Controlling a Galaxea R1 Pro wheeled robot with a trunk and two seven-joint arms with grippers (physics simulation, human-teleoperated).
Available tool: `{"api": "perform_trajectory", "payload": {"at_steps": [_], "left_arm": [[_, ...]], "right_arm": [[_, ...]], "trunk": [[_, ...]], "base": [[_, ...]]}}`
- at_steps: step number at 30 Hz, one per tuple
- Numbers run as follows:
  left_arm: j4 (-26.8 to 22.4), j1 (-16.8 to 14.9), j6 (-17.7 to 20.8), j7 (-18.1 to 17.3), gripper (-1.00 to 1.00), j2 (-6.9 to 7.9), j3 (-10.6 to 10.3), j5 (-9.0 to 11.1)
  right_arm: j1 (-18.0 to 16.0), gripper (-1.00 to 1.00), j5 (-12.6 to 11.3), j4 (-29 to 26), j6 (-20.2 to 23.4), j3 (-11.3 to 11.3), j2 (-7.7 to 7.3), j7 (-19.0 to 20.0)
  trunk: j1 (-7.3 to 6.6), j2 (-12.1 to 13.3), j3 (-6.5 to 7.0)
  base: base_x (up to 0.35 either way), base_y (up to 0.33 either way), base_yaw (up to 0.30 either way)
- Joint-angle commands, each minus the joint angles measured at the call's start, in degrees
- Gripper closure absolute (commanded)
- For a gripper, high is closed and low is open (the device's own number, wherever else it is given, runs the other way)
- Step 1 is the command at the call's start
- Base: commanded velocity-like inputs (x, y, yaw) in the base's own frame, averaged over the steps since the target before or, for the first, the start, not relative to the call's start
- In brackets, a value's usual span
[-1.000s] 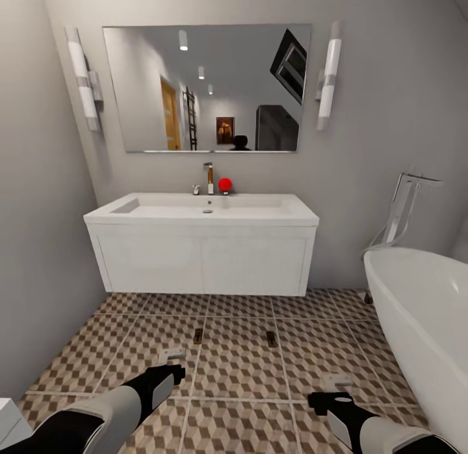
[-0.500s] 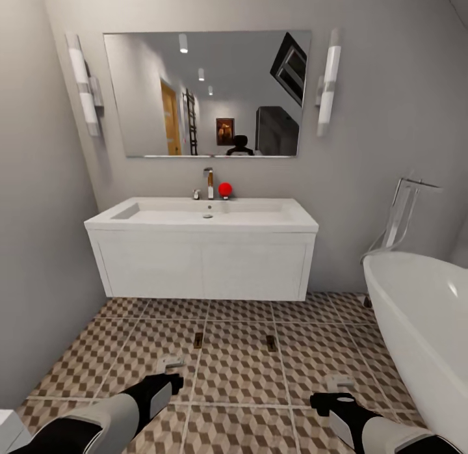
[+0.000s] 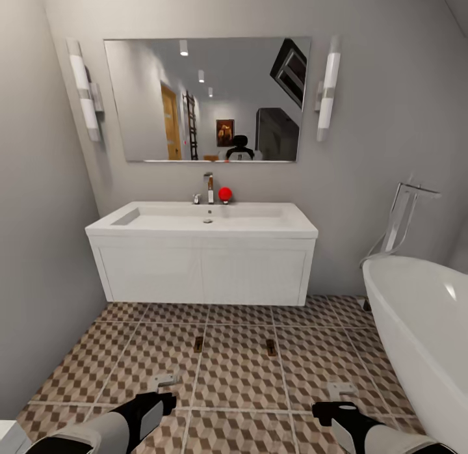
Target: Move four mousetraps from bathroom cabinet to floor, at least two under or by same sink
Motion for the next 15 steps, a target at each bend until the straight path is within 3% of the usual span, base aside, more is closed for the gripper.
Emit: {"api": "perform_trajectory", "payload": {"at_steps": [1, 15], "left_arm": [[-0.03, 0.24, 0.23, -0.1, -1.0, 0.31, -0.47, 0.8], [-0.02, 3.04, 0.09, -0.65, -1.0, 1.73, -0.51, 4.48]], "right_arm": [[0.3, -1.0, -0.48, 0.09, 0.01, 0.49, 0.03, -0.05], [1.88, -1.0, -0.41, 0.09, 0.03, 0.57, 0.06, -0.03]], "trunk": [[-0.23, 0.39, 0.13], [-3.31, 6.0, 2.64]], "base": [[0.0, 0.0, 0.0], [0.0, 0.0, 0.0]]}}
